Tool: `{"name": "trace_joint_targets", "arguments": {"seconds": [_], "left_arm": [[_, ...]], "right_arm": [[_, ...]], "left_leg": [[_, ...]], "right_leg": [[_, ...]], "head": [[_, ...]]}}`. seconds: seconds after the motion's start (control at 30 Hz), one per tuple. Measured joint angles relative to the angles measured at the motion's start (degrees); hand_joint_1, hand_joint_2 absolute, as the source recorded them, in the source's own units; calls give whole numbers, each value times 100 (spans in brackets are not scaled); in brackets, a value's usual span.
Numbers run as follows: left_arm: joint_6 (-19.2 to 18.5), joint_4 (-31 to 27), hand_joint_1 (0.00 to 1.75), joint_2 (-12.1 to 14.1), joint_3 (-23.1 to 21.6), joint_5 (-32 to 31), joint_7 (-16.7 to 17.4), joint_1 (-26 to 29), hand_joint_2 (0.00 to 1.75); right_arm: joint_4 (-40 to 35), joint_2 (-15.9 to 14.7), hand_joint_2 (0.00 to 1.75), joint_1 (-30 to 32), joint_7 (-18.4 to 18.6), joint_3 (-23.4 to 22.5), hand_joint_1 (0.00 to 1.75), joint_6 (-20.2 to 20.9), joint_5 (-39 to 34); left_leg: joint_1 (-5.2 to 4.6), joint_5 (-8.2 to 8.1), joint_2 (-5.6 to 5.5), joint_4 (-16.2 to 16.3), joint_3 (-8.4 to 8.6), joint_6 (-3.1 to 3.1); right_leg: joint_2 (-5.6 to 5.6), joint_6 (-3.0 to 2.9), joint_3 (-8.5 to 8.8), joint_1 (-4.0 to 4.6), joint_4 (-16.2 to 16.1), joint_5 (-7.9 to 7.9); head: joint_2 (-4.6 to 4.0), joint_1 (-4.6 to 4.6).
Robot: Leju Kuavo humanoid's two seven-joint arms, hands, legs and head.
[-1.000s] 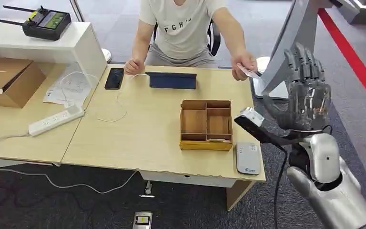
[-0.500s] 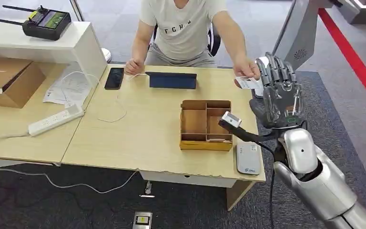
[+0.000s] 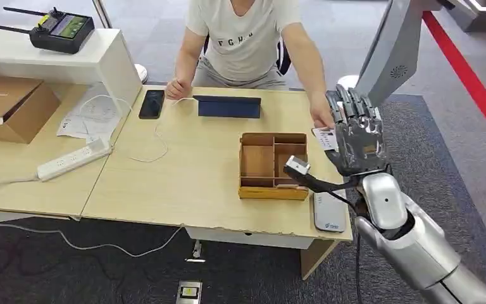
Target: Pass the card to the sensor for recognition and then transmit it.
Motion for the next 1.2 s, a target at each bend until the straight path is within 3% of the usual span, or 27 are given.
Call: {"name": "trace_joint_targets", "arguments": {"seconds": [0.1,0.13,0.27,0.3,1.2], "left_arm": [[2,0,0,0,0,13,35,0,175],[2,0,0,0,0,13,39,0,175],[22,0,0,2,0,13,50,2,175],[24,0,0,2,0,13,50,3,175],[0,0,0,20,0,-46,35,15,175]], "right_arm": [[68,9,175,0,28,17,0,85,-35],[83,11,175,1,31,26,24,96,-57],[168,42,175,-1,35,55,24,103,-103],[186,46,175,-2,35,57,175,103,-109],[240,83,175,7,33,190,175,208,-370]], "left_leg": [[0,0,1,0,0,0],[0,0,1,0,0,0],[0,0,0,0,0,0],[0,0,1,0,0,0],[0,0,1,2,3,0]], "right_leg": [[0,0,0,0,0,0],[0,0,-1,0,0,0],[0,0,0,0,-1,0],[0,0,0,0,-1,0],[0,0,-1,0,-2,0]], "head": [[0,0],[0,2],[0,2],[0,2],[0,0]]}}
